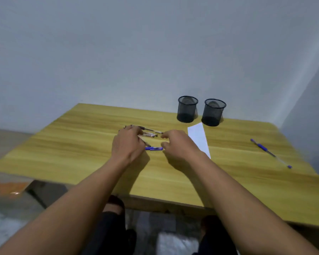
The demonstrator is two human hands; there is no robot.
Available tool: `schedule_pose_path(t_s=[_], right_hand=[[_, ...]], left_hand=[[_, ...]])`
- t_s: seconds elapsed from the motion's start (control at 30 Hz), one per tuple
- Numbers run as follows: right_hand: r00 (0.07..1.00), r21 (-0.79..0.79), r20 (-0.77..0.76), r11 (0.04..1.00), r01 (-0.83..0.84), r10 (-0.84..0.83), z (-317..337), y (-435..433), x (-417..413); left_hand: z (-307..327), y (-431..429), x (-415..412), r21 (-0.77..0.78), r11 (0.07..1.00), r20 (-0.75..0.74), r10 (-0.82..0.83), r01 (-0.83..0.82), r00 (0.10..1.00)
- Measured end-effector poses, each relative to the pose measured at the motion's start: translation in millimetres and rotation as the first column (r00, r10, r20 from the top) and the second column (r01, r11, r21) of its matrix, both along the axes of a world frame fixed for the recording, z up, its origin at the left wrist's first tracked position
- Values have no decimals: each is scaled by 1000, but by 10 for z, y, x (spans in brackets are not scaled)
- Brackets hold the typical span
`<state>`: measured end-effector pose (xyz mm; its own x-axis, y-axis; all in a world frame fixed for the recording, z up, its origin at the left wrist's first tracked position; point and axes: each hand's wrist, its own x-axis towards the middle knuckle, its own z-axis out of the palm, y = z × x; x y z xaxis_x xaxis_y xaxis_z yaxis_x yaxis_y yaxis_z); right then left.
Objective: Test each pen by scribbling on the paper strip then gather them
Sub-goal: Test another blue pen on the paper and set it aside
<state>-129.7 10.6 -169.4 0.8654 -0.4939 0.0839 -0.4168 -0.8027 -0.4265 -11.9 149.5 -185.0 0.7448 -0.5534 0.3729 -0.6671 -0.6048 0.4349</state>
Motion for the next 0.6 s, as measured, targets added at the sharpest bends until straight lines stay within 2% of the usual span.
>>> schedule_pose_path(t_s=[0.1,0.27,0.47,0.6], right_hand=[[995,-27,-92,999,-42,39,-182,129,125],[999,-122,-48,992,-12,6,-306,173,183],[996,-89,71,995,-42,48,-183,136,84],[974,107,227,994,-26,1,-36,126,52]], left_hand=[[-152,218,75,71,997,-93,36,-30,995],[-263,339,90,169,986,31,-6,1,999],[-42,298,212,103,989,157,-123,107,980],[251,169,186,-29,987,268,-144,157,953]])
